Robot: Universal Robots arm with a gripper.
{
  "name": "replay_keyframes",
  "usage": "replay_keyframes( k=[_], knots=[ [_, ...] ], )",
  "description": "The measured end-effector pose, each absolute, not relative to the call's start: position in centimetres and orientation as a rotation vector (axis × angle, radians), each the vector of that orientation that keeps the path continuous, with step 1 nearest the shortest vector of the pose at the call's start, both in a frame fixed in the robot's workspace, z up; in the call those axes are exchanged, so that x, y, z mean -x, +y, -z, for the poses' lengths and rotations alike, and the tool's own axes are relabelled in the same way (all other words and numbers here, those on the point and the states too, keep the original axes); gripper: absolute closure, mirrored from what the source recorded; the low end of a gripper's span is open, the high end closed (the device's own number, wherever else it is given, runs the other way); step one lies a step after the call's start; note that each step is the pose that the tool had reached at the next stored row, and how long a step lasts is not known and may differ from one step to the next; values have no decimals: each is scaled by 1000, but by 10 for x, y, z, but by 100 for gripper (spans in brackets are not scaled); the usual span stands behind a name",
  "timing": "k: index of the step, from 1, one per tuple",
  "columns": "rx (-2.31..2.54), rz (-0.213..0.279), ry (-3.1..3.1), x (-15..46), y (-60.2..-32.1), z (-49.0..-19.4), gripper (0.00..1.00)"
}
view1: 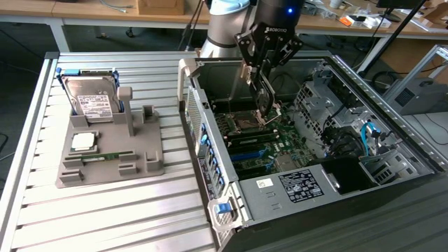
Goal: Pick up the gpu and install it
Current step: 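Pick up the gpu and move the gpu toward the slot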
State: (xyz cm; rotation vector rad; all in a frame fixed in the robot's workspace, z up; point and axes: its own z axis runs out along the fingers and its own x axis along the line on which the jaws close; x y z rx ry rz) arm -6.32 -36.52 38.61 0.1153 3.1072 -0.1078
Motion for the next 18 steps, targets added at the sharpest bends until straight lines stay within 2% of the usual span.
replay_keyframes(
  k=[18],
  knots=[
    [-115,122,3106,53,-365,-379,73]
  ],
)
